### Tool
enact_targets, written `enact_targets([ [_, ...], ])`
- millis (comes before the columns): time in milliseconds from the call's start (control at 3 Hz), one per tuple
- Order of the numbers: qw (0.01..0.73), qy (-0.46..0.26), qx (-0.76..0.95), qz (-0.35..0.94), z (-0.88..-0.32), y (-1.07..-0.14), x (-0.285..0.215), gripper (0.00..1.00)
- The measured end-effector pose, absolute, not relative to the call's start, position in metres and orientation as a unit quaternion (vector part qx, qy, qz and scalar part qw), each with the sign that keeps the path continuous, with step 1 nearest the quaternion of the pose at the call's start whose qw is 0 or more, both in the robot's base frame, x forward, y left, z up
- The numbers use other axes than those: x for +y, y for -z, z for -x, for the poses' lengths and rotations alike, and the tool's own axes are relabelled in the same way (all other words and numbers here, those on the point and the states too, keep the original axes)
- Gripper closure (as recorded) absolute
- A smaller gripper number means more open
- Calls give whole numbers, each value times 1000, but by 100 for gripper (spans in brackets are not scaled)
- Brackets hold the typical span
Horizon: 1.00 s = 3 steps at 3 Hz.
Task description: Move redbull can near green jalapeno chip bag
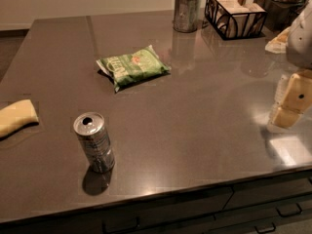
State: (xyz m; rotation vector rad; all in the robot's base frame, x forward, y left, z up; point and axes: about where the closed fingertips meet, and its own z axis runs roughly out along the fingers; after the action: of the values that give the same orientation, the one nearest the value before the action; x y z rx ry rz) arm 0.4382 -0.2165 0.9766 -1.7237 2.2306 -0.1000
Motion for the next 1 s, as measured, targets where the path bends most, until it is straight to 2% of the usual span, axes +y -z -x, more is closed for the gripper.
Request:
enact_targets([
  [333, 160, 35, 781, 603, -438, -977, -217, 0],
  [667, 177, 1, 768, 615, -435, -975, -197, 0],
  [1000, 209, -84, 722, 654, -420, -966, -131, 0],
])
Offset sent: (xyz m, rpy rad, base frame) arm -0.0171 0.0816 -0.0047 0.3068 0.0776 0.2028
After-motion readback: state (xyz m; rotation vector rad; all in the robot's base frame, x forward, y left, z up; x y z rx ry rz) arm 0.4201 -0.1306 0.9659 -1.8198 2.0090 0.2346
